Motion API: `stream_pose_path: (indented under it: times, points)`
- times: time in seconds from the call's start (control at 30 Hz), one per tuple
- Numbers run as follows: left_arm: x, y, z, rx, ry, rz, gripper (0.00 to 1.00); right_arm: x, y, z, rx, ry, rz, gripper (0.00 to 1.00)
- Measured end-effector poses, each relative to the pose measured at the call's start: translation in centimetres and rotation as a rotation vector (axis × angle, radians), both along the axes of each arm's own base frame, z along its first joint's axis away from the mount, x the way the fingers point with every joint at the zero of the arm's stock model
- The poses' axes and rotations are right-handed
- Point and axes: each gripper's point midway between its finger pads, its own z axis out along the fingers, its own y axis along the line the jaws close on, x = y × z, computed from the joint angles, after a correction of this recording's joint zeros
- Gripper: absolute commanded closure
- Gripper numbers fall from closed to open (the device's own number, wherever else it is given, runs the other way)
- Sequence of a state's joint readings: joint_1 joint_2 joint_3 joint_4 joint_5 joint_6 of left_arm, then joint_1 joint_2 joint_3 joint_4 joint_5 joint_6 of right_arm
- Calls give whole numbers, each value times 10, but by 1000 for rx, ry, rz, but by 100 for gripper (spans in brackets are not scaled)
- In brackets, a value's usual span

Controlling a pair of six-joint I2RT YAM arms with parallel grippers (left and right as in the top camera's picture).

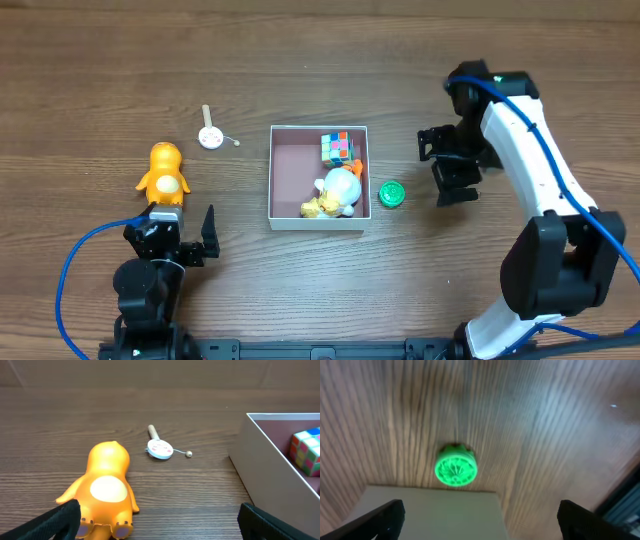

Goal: Pack container
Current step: 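Move the right gripper to the green round toy and grasp it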

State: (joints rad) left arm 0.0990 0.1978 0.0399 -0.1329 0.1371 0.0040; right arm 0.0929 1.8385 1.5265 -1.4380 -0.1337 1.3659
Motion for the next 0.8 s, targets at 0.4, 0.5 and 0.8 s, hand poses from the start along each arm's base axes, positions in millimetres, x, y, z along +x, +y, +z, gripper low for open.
stream_pose_path:
  times: [0.4,0.5,0.8]
  points:
    - [0,0,0,0,0,0,0,8,29,-30,-158,-108,190,0]
    - [0,0,0,0,0,0,0,11,29,-31,-170,-121,176,0]
    - [0,0,0,0,0,0,0,12,40,-43,-115,-92,138,0]
